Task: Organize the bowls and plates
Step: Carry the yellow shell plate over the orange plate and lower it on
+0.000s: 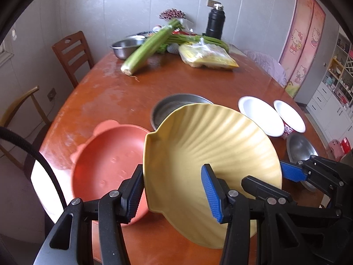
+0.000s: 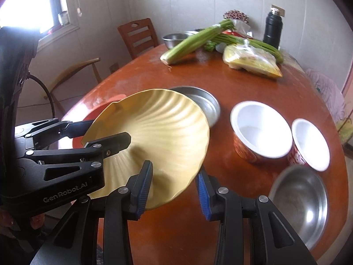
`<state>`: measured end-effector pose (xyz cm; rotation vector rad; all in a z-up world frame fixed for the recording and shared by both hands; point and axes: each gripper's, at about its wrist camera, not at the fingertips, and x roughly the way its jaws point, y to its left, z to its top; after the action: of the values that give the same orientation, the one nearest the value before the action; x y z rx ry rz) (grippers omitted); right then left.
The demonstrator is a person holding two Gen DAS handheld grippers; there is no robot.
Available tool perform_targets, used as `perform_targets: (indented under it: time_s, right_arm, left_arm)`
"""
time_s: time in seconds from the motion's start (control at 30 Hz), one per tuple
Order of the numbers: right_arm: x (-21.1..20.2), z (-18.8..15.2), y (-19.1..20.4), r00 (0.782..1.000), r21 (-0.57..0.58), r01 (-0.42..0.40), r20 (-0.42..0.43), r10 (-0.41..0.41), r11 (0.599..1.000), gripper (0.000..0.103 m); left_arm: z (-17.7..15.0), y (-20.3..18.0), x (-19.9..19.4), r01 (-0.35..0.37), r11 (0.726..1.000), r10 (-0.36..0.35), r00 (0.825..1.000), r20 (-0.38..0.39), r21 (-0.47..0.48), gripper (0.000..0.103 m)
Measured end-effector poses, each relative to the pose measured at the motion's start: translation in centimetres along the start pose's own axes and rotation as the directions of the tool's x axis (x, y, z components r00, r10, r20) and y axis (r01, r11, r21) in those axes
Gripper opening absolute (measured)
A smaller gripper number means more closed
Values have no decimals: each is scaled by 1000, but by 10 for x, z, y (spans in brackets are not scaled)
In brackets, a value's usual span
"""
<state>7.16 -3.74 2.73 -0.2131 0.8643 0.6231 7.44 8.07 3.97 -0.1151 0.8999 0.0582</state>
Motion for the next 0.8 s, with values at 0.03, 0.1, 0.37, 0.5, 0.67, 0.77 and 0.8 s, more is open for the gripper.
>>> perform_targets:
  time_s: [0.03, 0.1, 0.37, 0.5, 0.67, 0.77, 0.8]
  right_arm:
    - [0, 5, 4, 1000, -5, -5, 4, 5, 1000, 41]
    - [0, 12, 11, 1000, -14, -14, 10, 14, 1000, 41]
    - [-5, 48, 40, 998, -57, -41, 44, 44, 998, 41]
    - [-1, 63, 54, 997, -69, -59, 49, 63, 996, 41]
    - [13, 70, 70, 995, -79, -86, 34, 89, 993, 41]
    - [26, 70, 77, 995, -77, -102, 5, 102, 992, 41]
    - [31, 70, 78, 994, -75, -106, -5, 105, 992, 41]
  left_arm:
    - [2, 5, -3, -8, 1000, 8, 1000, 7, 0, 51]
    - [6, 12, -6, -20, 1000, 20, 1000, 18, -4, 51]
    - [29, 45, -26, -61, 998, 62, 996, 70, -21, 51]
    - [36, 61, -32, -79, 996, 81, 993, 84, -28, 51]
    - [37, 84, -30, -89, 995, 92, 993, 73, -49, 51]
    - [31, 95, -21, -89, 994, 92, 995, 44, -68, 51]
    - [28, 99, -17, -85, 993, 87, 996, 32, -78, 51]
